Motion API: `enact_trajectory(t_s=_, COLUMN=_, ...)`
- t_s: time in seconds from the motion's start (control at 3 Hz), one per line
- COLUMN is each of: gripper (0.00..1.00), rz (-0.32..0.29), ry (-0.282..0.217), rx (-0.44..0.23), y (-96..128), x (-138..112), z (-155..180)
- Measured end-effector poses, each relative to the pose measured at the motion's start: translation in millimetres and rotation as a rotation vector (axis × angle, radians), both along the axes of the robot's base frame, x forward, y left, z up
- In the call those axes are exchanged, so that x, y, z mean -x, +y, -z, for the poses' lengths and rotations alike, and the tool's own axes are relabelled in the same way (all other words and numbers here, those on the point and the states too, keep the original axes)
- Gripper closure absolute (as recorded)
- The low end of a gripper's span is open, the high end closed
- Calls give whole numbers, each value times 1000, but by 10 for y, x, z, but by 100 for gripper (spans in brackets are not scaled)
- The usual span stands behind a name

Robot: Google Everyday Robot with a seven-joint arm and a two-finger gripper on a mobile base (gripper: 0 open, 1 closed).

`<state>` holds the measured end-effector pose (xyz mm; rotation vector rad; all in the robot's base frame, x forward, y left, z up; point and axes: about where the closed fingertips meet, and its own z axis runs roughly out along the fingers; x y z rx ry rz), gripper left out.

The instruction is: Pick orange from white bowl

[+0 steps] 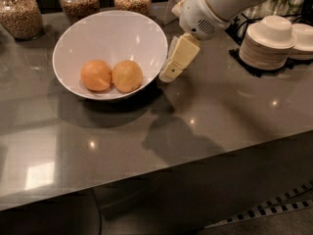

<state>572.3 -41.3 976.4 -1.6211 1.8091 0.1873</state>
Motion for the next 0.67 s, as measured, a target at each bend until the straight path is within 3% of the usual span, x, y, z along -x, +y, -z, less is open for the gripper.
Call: enact_trajectory(t_s=0.67, gripper=0, rz=-54, ry=12, rx=-98, y=447, x=-186, z=171)
